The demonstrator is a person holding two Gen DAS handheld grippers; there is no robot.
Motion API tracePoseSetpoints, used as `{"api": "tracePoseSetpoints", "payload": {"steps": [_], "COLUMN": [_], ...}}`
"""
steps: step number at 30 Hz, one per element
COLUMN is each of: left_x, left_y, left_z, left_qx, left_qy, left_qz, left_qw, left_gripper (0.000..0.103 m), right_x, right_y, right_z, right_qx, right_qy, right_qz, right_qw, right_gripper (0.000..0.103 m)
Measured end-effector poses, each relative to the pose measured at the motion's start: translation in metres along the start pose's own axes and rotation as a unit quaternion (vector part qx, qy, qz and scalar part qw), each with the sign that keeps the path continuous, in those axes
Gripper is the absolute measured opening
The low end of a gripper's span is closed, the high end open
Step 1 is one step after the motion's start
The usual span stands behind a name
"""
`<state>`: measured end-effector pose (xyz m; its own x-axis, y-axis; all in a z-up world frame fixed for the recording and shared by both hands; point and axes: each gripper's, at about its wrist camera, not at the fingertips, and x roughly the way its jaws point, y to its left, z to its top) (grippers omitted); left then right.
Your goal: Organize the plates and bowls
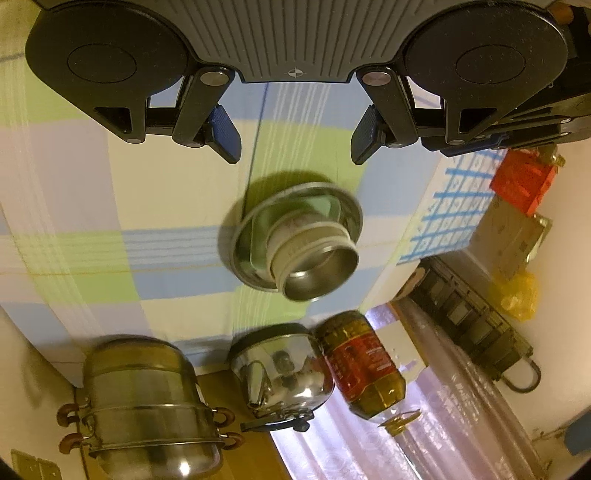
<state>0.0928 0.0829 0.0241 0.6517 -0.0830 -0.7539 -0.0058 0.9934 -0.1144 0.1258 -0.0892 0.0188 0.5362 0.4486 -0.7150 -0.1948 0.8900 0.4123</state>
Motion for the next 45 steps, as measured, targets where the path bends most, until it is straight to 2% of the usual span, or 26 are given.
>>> {"api": "tracePoseSetpoints", "payload": {"steps": [11, 20, 31, 45], "left_x": [-0.018, -0.026, -0.039, -0.044], "left_y": [-0.031, -0.049, -0.056, -0.055], "left_z": [-0.040, -0.063, -0.080, -0.085], "left_qx": [-0.005, -0.001, 0.000, -0.004], "left_qy": [0.013, 0.023, 0.022, 0.017], "left_qz": [0.000, -0.004, -0.013, -0.014], "left_qw": [0.9999, 0.9997, 0.9997, 0.9997], "left_gripper": [0.022, 0.022, 0.022, 0.022], "right_x": [-0.034, -0.054, -0.060, -0.062], "right_y": [-0.006, -0.010, -0.013, -0.005], "right_z": [-0.050, -0.077, -0.092, -0.097], "right_qx": [-0.025, -0.029, -0.023, -0.034], "right_qy": [0.021, 0.029, 0.035, 0.033], "right_qz": [-0.021, -0.035, -0.045, -0.045], "right_qw": [0.999, 0.999, 0.998, 0.998], "right_gripper": [0.066, 0.066, 0.066, 0.066]}}
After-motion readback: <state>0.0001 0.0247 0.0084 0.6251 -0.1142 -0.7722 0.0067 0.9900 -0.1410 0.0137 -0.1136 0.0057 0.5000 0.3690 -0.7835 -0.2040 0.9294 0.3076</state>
